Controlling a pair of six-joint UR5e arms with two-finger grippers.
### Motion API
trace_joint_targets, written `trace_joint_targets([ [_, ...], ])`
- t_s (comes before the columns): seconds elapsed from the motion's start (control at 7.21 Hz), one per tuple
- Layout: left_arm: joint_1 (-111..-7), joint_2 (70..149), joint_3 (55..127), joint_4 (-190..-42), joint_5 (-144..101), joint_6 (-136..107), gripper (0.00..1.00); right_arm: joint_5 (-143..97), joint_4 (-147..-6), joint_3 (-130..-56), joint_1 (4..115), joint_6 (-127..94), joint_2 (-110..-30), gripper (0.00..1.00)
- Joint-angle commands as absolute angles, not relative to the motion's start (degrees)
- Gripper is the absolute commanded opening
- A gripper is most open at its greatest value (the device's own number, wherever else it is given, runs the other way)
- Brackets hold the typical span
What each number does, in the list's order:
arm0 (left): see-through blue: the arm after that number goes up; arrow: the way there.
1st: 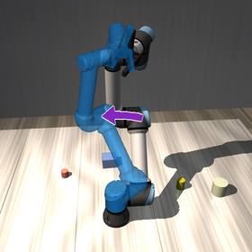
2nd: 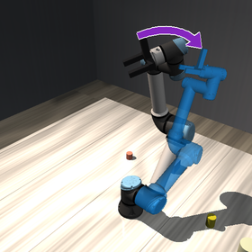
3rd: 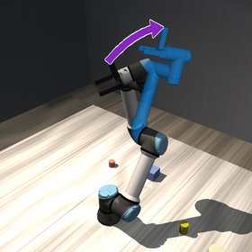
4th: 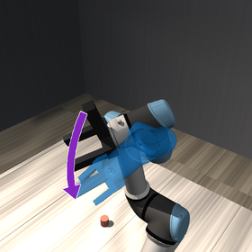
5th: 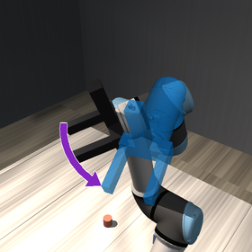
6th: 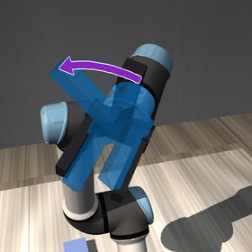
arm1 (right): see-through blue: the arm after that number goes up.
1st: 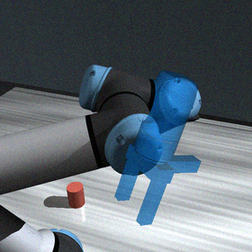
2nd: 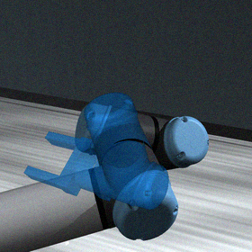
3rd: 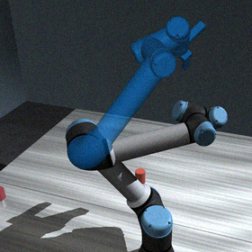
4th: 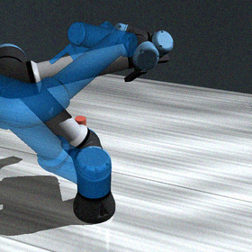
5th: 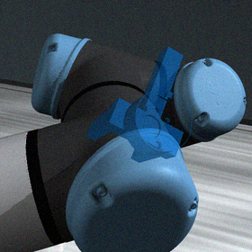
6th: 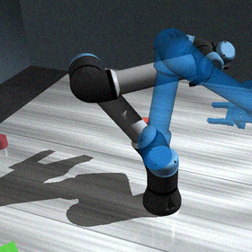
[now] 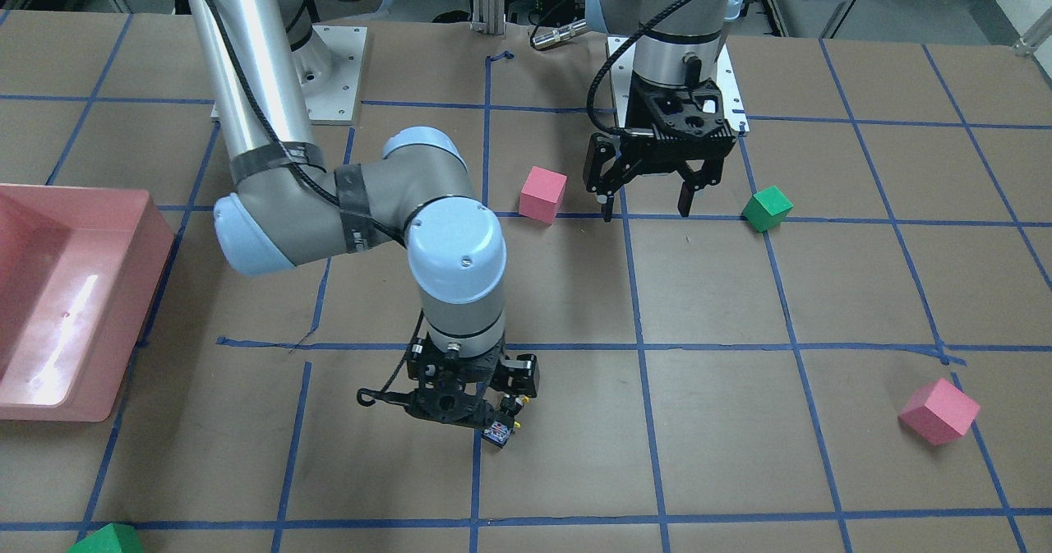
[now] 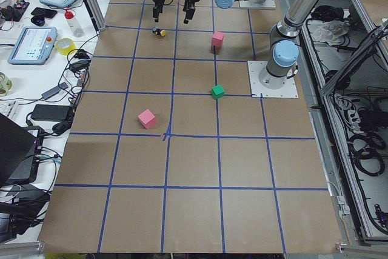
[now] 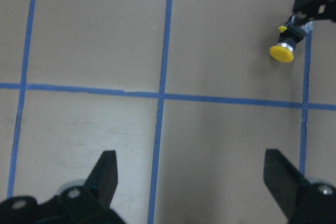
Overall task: Align button upright
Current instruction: 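Set the button down on its side and withdraw the right gripper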
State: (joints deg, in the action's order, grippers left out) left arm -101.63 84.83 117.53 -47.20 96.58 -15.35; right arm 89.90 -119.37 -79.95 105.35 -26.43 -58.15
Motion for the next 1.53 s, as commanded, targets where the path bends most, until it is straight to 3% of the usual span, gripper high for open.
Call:
trace_joint_targets([
  [0.0,-106.59,87.79,122.24,-36.95,100.71,-19.49,1.00,89.91,-117.34,-87.77,95.49,-18.82,-67.02,1.00],
  [0.69,-114.52,106.74,124.10,-7.64,103.62,-23.74,0.97,88.95,-88.37,-88.07,90.35,-12.39,-89.34,1.00],
  [1.11,-114.52,117.39,123.32,7.08,100.92,-13.92,0.97,89.73,-80.52,-87.45,90.44,-11.96,-92.11,1.00],
  [1.39,-114.52,123.11,118.68,9.05,99.67,-6.62,0.94,88.87,-80.77,-87.19,90.44,-10.90,-92.02,1.00],
])
